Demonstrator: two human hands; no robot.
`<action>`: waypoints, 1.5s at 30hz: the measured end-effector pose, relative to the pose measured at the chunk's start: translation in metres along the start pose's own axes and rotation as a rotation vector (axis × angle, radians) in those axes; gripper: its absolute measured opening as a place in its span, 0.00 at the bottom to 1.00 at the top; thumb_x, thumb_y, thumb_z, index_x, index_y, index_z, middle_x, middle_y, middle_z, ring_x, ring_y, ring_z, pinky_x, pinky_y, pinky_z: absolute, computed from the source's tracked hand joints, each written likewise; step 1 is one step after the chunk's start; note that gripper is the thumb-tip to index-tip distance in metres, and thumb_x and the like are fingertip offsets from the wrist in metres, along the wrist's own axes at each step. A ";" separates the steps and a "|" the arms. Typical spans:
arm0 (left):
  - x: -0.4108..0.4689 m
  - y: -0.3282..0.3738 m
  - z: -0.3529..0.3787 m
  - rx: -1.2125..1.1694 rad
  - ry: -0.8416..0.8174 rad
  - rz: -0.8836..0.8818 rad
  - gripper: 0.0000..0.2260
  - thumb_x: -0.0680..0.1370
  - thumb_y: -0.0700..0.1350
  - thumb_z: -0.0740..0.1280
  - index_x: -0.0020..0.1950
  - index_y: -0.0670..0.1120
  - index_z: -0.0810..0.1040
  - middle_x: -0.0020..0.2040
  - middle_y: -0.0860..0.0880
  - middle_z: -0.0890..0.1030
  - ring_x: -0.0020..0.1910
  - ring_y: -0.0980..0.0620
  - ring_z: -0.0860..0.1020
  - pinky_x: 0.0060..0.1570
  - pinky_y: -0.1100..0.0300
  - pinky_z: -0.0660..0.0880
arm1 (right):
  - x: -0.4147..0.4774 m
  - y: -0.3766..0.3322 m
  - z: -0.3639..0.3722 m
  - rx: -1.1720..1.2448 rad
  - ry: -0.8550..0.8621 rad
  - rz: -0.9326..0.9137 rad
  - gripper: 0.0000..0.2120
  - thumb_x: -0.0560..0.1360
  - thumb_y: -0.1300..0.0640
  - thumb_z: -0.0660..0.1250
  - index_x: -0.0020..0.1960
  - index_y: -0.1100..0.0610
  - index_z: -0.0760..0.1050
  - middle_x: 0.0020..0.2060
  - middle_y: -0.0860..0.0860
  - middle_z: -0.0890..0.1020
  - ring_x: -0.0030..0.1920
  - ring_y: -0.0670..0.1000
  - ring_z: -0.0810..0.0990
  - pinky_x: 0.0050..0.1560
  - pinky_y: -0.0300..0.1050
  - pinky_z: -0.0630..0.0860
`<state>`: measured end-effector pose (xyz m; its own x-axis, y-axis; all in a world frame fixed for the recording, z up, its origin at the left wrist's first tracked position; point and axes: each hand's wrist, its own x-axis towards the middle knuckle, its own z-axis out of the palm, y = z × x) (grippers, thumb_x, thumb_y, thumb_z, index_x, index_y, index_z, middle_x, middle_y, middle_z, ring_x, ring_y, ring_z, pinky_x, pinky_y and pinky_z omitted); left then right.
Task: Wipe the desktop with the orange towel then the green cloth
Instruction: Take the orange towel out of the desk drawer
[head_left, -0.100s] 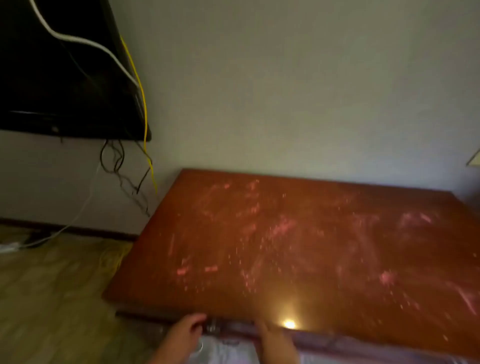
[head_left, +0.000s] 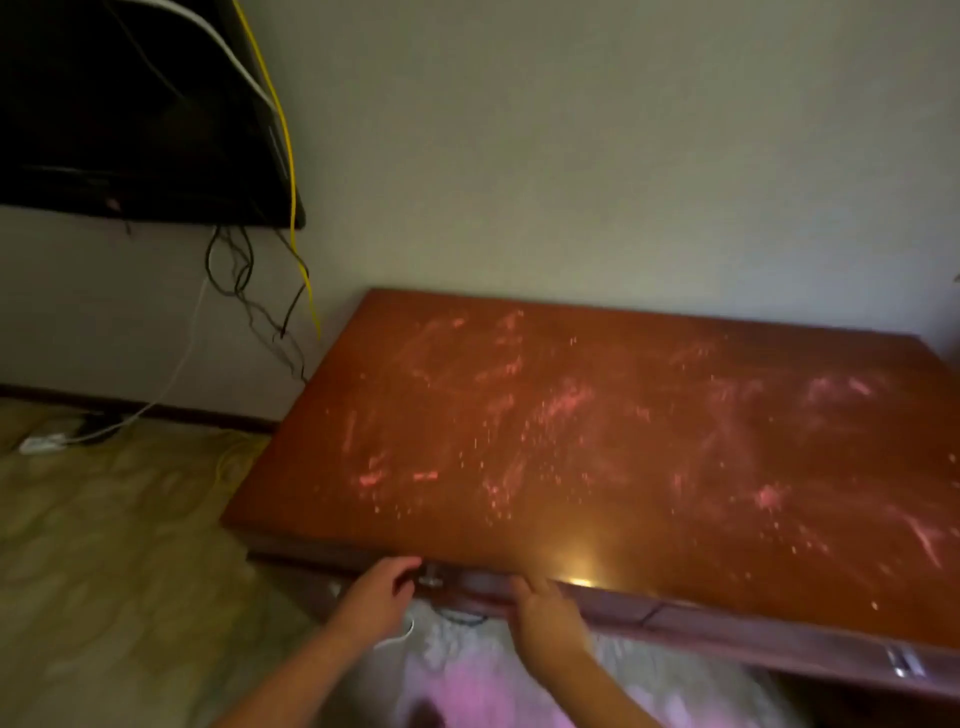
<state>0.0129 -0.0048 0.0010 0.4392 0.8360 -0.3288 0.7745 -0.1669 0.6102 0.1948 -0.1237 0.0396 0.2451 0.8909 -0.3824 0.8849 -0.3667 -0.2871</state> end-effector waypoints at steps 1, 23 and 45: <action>-0.003 0.006 -0.003 0.016 0.002 0.003 0.16 0.78 0.38 0.63 0.66 0.43 0.73 0.65 0.46 0.74 0.64 0.51 0.73 0.62 0.67 0.63 | 0.003 0.001 -0.002 0.002 0.041 0.009 0.19 0.79 0.58 0.54 0.70 0.53 0.64 0.67 0.52 0.67 0.67 0.56 0.68 0.63 0.49 0.66; 0.013 0.008 0.023 0.598 -0.237 0.070 0.25 0.77 0.38 0.59 0.74 0.51 0.62 0.67 0.46 0.65 0.62 0.43 0.69 0.57 0.50 0.70 | 0.015 -0.034 0.038 -0.040 0.137 0.046 0.20 0.78 0.62 0.57 0.70 0.56 0.62 0.66 0.52 0.69 0.67 0.53 0.67 0.68 0.45 0.61; -0.073 -0.018 -0.001 0.606 -0.294 0.136 0.13 0.79 0.48 0.56 0.57 0.50 0.79 0.56 0.47 0.81 0.56 0.45 0.78 0.53 0.54 0.73 | 0.008 -0.106 0.056 -0.221 -0.071 0.109 0.15 0.77 0.64 0.57 0.61 0.58 0.75 0.58 0.56 0.79 0.58 0.58 0.78 0.51 0.47 0.74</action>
<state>-0.0336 -0.0626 0.0145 0.5893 0.6247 -0.5124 0.7843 -0.5945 0.1773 0.0808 -0.0924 0.0182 0.3223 0.8254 -0.4636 0.9218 -0.3850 -0.0447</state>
